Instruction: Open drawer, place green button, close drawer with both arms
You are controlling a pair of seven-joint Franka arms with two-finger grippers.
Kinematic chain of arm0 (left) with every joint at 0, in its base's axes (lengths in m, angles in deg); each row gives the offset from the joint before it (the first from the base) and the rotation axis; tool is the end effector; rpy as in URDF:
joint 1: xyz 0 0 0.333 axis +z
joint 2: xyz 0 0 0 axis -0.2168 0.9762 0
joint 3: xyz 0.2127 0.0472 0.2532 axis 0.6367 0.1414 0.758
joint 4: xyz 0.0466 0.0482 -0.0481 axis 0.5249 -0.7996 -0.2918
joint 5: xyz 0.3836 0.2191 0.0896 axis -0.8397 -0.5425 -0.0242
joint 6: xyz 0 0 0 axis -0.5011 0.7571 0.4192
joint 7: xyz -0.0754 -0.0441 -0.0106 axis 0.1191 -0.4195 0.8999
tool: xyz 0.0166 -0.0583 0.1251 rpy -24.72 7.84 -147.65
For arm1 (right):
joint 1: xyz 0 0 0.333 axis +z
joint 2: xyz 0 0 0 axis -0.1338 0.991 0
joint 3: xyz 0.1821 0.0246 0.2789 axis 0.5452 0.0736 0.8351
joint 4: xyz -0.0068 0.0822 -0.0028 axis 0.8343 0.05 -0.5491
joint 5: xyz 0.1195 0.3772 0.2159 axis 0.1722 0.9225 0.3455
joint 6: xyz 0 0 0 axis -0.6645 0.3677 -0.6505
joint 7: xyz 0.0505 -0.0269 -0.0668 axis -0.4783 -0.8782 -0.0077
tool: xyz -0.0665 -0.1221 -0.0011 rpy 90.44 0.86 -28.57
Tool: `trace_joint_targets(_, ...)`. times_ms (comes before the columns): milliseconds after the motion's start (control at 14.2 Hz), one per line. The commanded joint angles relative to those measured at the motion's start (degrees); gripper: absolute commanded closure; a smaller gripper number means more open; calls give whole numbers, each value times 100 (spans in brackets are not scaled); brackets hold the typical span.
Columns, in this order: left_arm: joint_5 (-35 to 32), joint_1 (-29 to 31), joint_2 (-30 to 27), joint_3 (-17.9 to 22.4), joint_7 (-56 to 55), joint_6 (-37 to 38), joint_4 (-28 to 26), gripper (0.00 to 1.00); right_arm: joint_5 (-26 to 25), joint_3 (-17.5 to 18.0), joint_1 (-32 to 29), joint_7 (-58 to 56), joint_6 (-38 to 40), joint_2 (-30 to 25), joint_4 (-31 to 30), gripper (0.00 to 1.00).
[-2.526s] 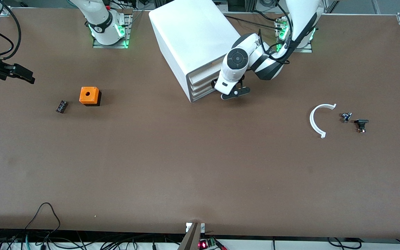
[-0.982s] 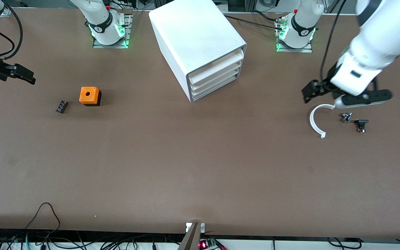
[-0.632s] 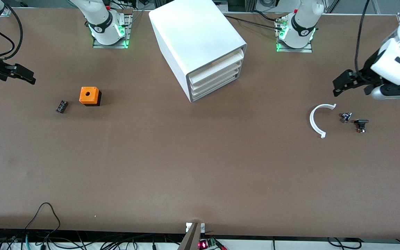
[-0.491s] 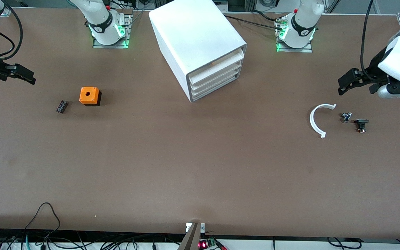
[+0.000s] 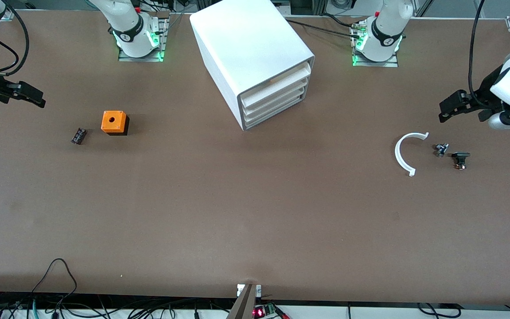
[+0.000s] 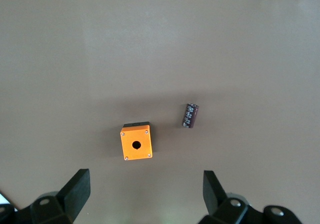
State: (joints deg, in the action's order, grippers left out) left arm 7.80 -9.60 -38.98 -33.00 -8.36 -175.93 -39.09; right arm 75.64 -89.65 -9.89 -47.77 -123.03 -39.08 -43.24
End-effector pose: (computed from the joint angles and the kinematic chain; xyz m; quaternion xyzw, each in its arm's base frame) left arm 0.6254 -0.0374 0.5945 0.9997 0.0228 0.0018 0.0017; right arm 0.5738 -0.0643 0.5268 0.9976 -0.0485 -0.0381 0.0308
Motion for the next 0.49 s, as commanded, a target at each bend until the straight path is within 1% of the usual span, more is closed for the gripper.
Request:
trace_joint_targets(0, -85, -11, -25, -17, 120, 60, 127, 0, 80, 5, -8, -96, -48, -168, -154, 0)
trace_joint_targets(421, -59, 7, 28, 10, 129, 157, 182, 0, 80, -4, -8, -105, -39, -168, -154, 0)
